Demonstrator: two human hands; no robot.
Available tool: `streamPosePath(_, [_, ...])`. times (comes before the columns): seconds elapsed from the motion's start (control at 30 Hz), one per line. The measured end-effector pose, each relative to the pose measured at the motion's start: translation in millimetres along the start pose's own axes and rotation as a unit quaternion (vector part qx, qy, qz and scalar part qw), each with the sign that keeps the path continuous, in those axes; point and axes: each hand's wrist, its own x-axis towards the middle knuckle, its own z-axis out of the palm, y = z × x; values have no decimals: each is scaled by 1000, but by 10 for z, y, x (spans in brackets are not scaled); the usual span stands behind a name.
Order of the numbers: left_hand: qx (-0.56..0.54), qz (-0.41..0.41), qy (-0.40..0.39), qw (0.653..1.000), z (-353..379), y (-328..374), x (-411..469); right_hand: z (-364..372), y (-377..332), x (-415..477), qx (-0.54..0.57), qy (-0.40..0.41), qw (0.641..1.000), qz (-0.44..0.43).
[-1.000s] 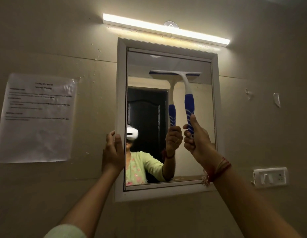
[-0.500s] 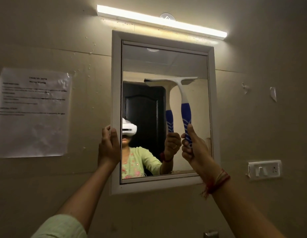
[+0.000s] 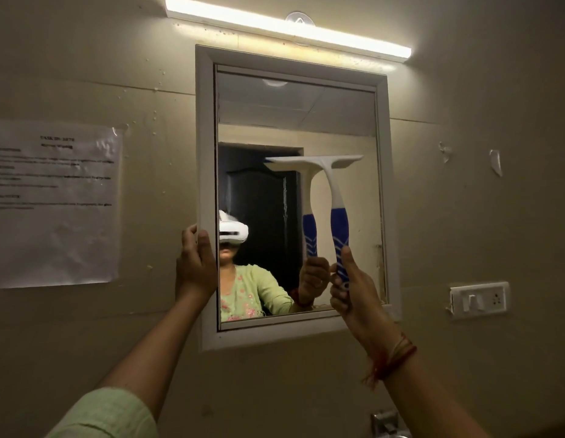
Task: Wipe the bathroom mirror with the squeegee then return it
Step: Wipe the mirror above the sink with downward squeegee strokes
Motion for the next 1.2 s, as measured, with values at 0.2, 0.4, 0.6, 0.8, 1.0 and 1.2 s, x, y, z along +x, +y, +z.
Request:
streamPosePath(0.2, [-3, -14, 2, 1000, 5, 10, -2, 149, -156, 116, 40, -27, 999, -8])
streamPosePath(0.4, [-1, -17, 1, 1000, 5, -1, 10, -62, 294, -82, 16, -22, 1000, 3])
streamPosePath(0.6, [-4, -11, 1, 1000, 2, -6, 4, -109, 305, -87, 29, -15, 999, 25])
streamPosePath(0.8, [-6, -7, -3, 1000, -2, 1, 0, -94, 328, -56, 26, -40, 999, 6])
streamPosePath(1.0, [-5, -11, -13, 1000, -5, -9, 14, -264, 612, -269, 16, -24, 999, 28])
streamPosePath(1.2, [-2, -18, -8, 1000, -3, 0, 21, -100, 327, -62, 27, -22, 999, 23])
